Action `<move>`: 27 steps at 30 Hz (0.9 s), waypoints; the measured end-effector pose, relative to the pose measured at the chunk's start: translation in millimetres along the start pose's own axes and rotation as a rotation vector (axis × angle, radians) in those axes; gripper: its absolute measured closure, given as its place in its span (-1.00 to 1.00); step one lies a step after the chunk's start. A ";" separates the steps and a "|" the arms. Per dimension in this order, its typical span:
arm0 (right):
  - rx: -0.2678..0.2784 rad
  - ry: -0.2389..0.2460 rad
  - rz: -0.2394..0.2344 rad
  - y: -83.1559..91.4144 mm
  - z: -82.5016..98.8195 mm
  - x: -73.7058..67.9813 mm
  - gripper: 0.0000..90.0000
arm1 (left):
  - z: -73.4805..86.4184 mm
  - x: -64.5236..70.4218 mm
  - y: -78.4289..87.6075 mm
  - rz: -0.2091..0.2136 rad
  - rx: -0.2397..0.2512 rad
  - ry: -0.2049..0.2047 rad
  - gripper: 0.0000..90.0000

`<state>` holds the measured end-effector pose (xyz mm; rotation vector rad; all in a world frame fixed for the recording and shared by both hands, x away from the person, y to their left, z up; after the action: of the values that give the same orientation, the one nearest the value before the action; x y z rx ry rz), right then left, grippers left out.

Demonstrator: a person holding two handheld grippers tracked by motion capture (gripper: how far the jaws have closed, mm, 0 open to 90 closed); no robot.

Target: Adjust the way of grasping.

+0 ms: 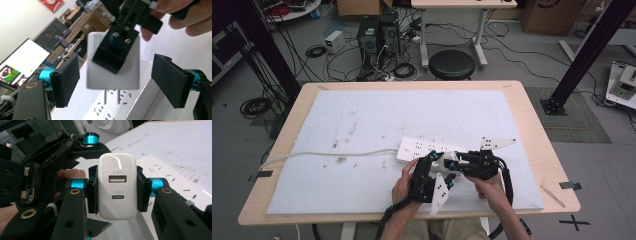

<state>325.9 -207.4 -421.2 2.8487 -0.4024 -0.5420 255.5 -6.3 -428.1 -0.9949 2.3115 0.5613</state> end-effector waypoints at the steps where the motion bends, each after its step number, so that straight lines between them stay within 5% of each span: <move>1: 0.003 0.005 0.002 0.5 0.0 0.7 0.40 | 0.0 -0.6 1.2 0.007 0.005 0.007 -0.49; 8: 0.019 -0.003 0.020 4.7 0.1 2.5 0.40 | 1.3 -4.0 12.4 -0.003 0.001 0.035 -0.49; 13: 0.019 -0.004 0.030 7.4 -0.1 3.6 0.40 | 6.9 -10.7 19.1 0.005 0.000 0.111 -0.49; 16: 0.025 0.001 0.034 8.3 -0.5 3.9 0.40 | 10.9 -18.9 28.0 0.003 0.029 0.189 -0.49; 23: 0.020 0.013 0.047 11.5 -2.9 5.2 0.40 | 16.0 -30.1 38.9 -0.008 0.047 0.276 -0.49; 24: 0.025 0.014 0.049 11.6 -3.1 5.5 0.40 | 19.5 -34.3 41.3 -0.012 0.045 0.322 -0.49; 27: 0.024 0.019 0.056 13.0 -3.0 6.3 0.40 | 25.8 -40.5 45.3 -0.024 0.039 0.367 -0.49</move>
<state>329.9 -221.0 -417.2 2.8530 -0.4871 -0.5024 252.7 58.3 -415.0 -1.1864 2.6126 0.3439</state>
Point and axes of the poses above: each handheld gripper's, and its own axes: y roughly backward along the jaws, z roughly out of its underside, x roughly to its right, the point moved 1 cm from there along -y, roughly forward along the jaws, and after that the axes turned 4 degrees about y, right-handed, at the moved point
